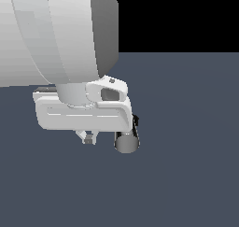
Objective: Turn on the faucet by rotating a designated handle.
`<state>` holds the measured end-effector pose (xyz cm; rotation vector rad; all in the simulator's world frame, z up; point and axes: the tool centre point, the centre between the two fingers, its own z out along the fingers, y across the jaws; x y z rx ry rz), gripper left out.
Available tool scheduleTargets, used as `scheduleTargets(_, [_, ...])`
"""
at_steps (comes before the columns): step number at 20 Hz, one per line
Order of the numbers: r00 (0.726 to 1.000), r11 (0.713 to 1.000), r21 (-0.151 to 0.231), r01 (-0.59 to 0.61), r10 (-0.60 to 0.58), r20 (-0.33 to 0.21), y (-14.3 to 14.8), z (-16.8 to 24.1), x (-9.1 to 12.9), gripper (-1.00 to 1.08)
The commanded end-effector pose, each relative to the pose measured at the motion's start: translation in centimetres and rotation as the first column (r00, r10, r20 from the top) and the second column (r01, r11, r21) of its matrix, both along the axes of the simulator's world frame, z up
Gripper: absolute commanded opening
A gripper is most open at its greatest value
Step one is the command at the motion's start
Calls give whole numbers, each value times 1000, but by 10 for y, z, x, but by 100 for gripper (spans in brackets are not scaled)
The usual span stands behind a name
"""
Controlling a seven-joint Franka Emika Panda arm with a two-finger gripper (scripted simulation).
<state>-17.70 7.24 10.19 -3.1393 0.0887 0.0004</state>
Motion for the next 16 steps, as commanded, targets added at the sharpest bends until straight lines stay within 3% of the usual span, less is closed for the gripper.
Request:
scheduleTargets(1, [1000, 1000, 0, 1, -1, 0, -8, 0, 0, -100])
scheduleTargets(16, [1000, 1000, 0, 1, -1, 0, -77, 0, 1, -100])
